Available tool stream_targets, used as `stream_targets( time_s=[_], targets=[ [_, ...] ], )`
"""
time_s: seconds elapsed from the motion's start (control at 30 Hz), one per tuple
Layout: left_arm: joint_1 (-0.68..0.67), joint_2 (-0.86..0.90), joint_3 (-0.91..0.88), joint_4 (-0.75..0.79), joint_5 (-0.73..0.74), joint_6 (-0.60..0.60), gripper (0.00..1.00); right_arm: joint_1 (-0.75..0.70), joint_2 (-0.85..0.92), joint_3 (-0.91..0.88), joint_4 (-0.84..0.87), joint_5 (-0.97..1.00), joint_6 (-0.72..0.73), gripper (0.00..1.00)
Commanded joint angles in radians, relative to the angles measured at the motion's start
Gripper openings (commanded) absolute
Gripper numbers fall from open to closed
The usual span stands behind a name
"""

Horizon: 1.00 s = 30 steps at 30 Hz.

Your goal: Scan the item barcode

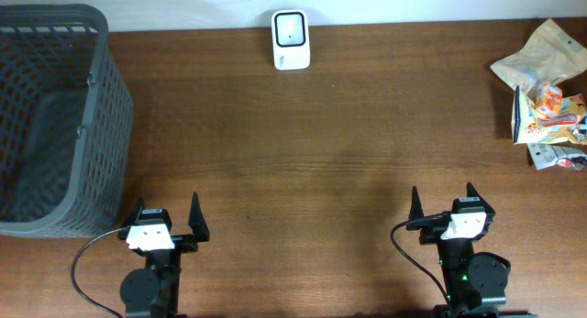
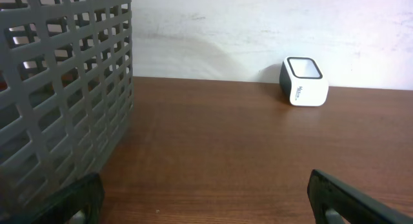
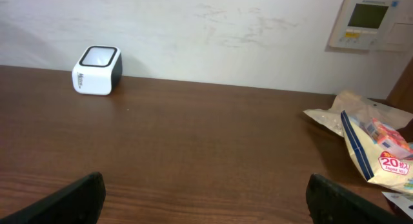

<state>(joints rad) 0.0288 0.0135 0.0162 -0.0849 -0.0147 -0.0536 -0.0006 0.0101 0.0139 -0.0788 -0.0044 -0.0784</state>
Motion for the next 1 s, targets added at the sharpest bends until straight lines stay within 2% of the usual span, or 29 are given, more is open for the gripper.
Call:
stream_targets(
  time_s=[0.0, 0.97],
  targets=[
    [0.004, -0.008, -0.007, 0.002, 0.011, -0.013, 0.99, -0.006, -0.007, -0.008, -0.005, 0.032, 0.039, 0.98],
    [0.004, -0.008, -0.007, 0.002, 0.011, -0.013, 0.99, -0.006, -0.007, -0.008, -0.003, 0.02, 0.061, 0.98]
  ],
)
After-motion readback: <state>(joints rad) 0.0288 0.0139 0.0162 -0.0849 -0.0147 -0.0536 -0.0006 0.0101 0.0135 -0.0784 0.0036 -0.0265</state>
